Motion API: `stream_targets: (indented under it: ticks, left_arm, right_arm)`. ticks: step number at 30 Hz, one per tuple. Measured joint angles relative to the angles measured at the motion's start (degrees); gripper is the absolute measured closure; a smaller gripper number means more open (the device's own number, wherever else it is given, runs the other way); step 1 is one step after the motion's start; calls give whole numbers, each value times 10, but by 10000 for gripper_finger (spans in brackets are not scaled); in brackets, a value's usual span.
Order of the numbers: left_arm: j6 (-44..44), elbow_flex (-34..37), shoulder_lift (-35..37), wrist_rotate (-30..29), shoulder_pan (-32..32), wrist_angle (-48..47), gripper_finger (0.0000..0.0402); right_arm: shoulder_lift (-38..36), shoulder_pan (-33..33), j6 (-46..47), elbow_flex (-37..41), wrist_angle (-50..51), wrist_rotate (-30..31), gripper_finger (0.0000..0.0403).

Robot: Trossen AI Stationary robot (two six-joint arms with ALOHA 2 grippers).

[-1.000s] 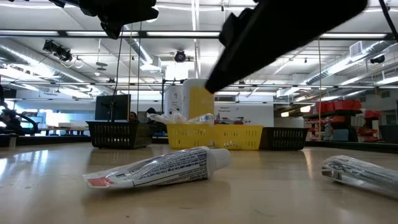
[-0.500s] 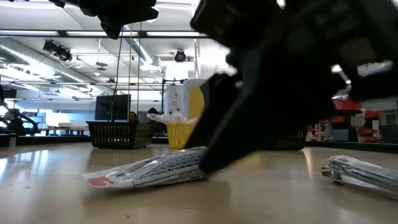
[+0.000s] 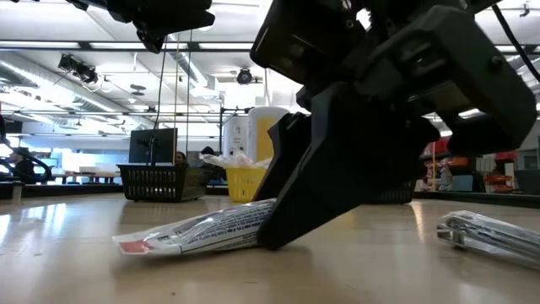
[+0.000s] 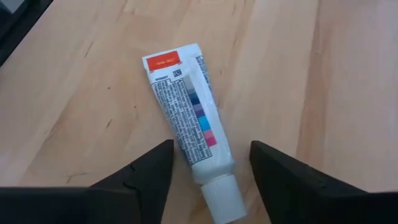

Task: Pick & Place Travel size toiletries
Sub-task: Put the white toothpaste into the right yellow bin

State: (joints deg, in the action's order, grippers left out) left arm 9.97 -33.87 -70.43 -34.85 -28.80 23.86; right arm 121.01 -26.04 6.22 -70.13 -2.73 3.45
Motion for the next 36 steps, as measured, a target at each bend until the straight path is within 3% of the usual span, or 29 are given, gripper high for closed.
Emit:
stream_targets:
  ticks: [11, 17, 21, 25, 32, 36]
  left_arm:
    - [-18, 0, 0, 0, 0, -2, 268]
    - [-18, 0, 0, 0, 0, -4, 268]
    - [-18, 0, 0, 0, 0, -4, 268]
    - [-18, 0, 0, 0, 0, -4, 268]
    - [-16, 0, 0, 0, 0, -4, 268]
    - [-14, 0, 0, 0, 0, -4, 268]
  right_arm:
    - [3, 6, -20, 1, -21, 11, 293]
    - [-28, 20, -18, 2, 15, 31, 302]
    - [-89, 35, 8, 2, 100, 97, 295]
    - [-157, 61, 55, 2, 220, 206, 294]
    - [-246, 140, 233, 1, 415, 381, 294]
    - [-256, 200, 313, 1, 465, 400, 294]
